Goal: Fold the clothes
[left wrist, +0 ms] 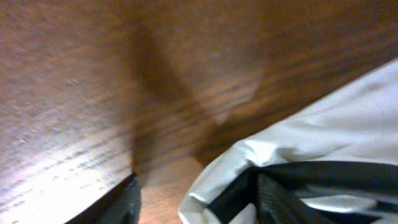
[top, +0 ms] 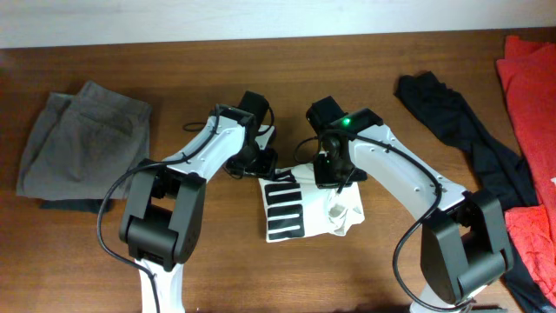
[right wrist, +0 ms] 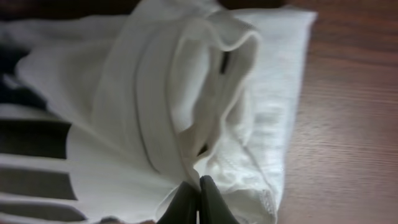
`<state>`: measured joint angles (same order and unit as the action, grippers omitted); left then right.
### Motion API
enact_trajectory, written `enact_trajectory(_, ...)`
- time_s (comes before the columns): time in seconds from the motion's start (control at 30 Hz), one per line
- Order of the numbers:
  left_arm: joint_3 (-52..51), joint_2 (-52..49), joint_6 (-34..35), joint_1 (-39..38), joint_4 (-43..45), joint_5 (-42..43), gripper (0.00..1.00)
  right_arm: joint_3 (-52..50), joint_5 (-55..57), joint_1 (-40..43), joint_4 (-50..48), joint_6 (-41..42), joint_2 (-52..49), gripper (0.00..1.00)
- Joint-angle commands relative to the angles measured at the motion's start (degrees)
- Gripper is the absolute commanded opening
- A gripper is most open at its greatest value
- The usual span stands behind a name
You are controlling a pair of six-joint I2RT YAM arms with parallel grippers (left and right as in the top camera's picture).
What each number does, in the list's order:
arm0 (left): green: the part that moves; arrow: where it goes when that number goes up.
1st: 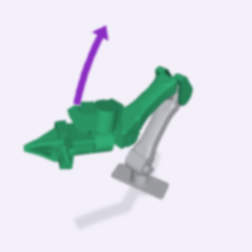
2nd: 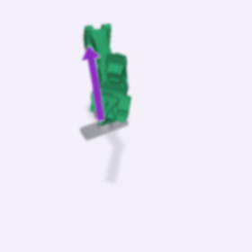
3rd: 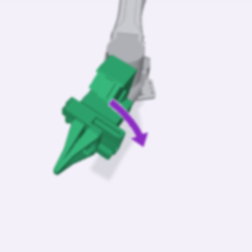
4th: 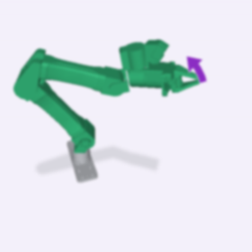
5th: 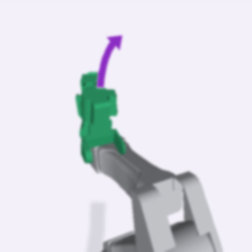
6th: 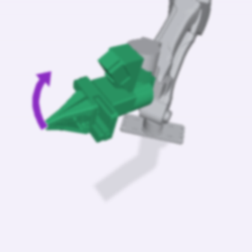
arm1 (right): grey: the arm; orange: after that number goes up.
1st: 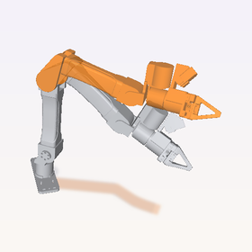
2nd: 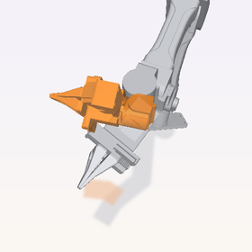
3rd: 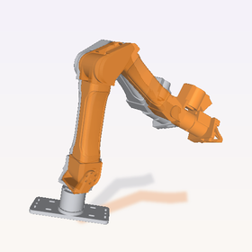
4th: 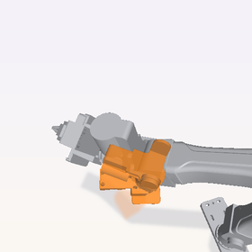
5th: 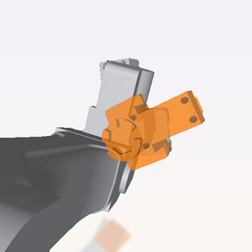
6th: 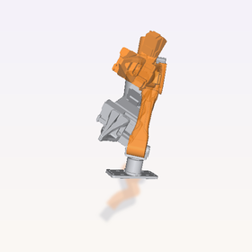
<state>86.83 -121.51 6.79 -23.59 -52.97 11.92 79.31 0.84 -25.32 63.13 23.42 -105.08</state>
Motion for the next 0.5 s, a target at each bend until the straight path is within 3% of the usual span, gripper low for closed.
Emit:
enact_trajectory(0.0,-0.55,-0.81,0.04,-0.04,-1.77,-1.29,0.54,-0.52,7.39,0.63,0.31,1.77,-0.48,0.04)
enact_trajectory(0.1,-0.55,-0.81,0.04,-0.04,-3.69,-1.27,0.45,-2.25,7.89,1.81,-0.02,2.67,-0.52,0.05)
enact_trajectory(0.23,-0.55,-0.81,0.04,-0.04,-5.84,-1.29,0.41,-4.04,7.56,2.97,-0.28,3.41,-0.52,0.16)
enact_trajectory(0.47,-0.55,-0.81,0.02,0.02,-8.57,-1.51,0.33,-3.48,5.57,3.32,0.33,-2.75,1.16,0.23)
